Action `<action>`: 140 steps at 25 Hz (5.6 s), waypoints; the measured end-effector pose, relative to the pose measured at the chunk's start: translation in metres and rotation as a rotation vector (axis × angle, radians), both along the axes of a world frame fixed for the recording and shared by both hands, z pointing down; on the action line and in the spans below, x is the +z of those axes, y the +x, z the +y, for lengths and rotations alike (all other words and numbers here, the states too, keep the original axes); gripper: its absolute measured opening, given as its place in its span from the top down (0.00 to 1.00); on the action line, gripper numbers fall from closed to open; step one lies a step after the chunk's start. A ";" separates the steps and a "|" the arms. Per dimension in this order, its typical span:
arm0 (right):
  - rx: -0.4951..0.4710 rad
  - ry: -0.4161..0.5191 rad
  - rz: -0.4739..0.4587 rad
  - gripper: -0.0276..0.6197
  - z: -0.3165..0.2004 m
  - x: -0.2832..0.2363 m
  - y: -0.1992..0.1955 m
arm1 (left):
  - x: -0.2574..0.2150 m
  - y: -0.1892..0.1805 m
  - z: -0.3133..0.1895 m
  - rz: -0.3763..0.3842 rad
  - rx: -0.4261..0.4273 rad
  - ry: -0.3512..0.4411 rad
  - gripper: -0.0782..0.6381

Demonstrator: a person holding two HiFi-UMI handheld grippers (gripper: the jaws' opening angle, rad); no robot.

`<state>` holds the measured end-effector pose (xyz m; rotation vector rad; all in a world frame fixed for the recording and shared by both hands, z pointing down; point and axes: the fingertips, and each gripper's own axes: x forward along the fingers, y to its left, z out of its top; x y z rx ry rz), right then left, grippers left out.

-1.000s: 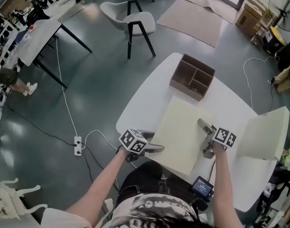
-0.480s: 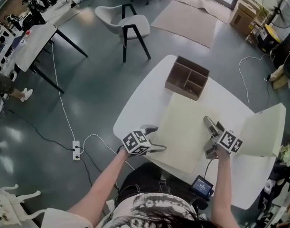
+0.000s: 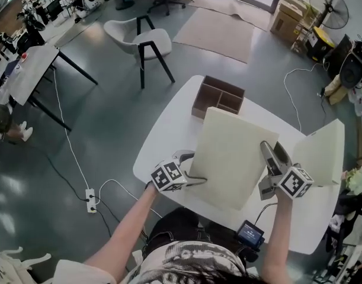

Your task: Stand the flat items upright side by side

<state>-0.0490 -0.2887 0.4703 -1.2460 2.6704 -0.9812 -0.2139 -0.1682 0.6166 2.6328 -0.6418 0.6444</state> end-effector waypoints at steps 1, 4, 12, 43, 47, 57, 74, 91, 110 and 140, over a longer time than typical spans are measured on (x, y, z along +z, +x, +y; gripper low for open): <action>-0.006 0.021 -0.002 0.47 0.003 -0.008 0.001 | -0.002 0.001 -0.003 -0.014 0.005 0.022 0.29; -0.029 0.083 0.008 0.48 0.014 -0.027 0.005 | -0.008 0.005 -0.013 -0.071 0.016 0.100 0.29; -0.153 0.208 0.110 0.48 0.061 -0.045 0.012 | -0.015 0.003 -0.048 -0.332 0.009 0.365 0.30; -0.198 0.244 0.333 0.46 0.145 0.033 -0.007 | -0.010 0.008 -0.053 -0.220 -0.080 0.318 0.30; -0.041 0.243 0.396 0.49 0.151 0.032 0.006 | -0.024 0.011 -0.051 -0.096 -0.148 0.277 0.30; 0.410 0.199 0.490 0.50 0.153 0.033 0.061 | -0.044 0.049 -0.025 -0.038 -0.036 0.301 0.30; 0.715 0.224 0.567 0.50 0.081 0.030 0.081 | -0.208 0.124 -0.035 0.281 0.055 0.482 0.30; 0.381 0.224 0.521 0.50 0.121 0.044 0.083 | -0.227 0.235 -0.034 -0.059 0.180 0.700 0.47; 0.448 0.147 0.560 0.41 0.075 0.062 0.271 | -0.227 0.239 -0.034 -0.114 0.098 0.704 0.48; 0.175 0.217 0.542 0.50 0.076 0.070 0.128 | -0.220 0.217 -0.041 -0.174 0.382 0.722 0.48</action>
